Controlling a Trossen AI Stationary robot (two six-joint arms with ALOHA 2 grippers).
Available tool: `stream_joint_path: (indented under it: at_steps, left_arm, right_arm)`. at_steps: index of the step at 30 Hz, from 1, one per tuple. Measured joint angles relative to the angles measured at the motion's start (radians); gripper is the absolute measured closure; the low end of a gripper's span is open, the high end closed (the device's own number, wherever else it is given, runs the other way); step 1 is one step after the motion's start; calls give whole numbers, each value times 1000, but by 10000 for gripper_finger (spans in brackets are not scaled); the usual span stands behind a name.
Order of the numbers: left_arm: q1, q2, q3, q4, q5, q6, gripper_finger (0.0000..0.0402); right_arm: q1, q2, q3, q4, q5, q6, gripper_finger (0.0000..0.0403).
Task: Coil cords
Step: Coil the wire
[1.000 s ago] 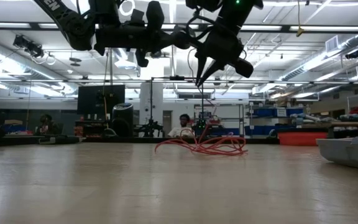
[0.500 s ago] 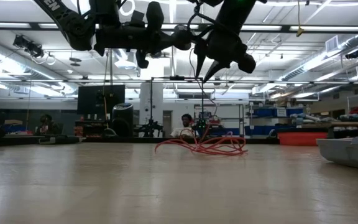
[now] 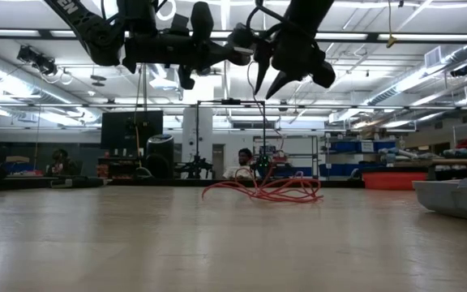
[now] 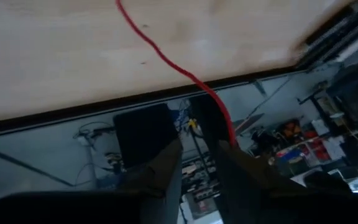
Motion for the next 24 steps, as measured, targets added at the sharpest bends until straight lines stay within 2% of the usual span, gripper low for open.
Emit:
stream_joint_path:
  at_steps: [17, 24]
  left_arm:
    - [0, 0, 0, 0, 1, 1, 401]
    - [0, 0, 0, 0, -3, 4, 401]
  right_arm:
    - [52, -32, 0, -28, 34, 37, 311]
    - [35, -36, 0, -12, -52, 0, 313]
